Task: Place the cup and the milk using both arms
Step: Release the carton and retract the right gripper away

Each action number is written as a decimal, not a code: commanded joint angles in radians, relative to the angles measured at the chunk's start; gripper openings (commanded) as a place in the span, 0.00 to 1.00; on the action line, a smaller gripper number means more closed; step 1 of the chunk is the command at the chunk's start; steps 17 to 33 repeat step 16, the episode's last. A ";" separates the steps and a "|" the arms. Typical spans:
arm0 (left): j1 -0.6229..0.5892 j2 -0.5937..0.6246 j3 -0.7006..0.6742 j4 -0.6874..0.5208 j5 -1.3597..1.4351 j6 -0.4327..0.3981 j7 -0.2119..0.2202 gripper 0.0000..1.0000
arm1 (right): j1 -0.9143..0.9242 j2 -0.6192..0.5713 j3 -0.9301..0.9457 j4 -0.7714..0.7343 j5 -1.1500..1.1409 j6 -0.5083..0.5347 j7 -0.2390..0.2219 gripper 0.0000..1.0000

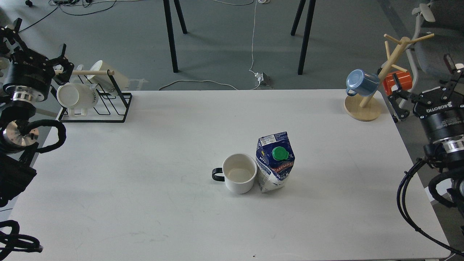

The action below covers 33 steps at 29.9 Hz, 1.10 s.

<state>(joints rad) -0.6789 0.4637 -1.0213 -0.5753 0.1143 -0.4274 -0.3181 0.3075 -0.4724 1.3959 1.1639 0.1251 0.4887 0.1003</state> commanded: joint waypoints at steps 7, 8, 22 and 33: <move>-0.037 -0.072 -0.014 0.000 -0.013 0.001 0.022 1.00 | 0.560 0.066 -0.179 -0.666 0.004 0.000 -0.059 0.99; -0.041 -0.080 -0.014 -0.004 -0.022 0.001 0.024 1.00 | 0.588 0.086 -0.193 -0.715 0.005 0.000 -0.057 0.99; -0.064 -0.097 -0.003 -0.009 -0.034 0.002 0.025 1.00 | 0.601 0.143 -0.199 -0.760 0.007 0.000 -0.039 0.99; -0.064 -0.097 -0.003 -0.009 -0.034 0.002 0.025 1.00 | 0.601 0.143 -0.199 -0.760 0.007 0.000 -0.039 0.99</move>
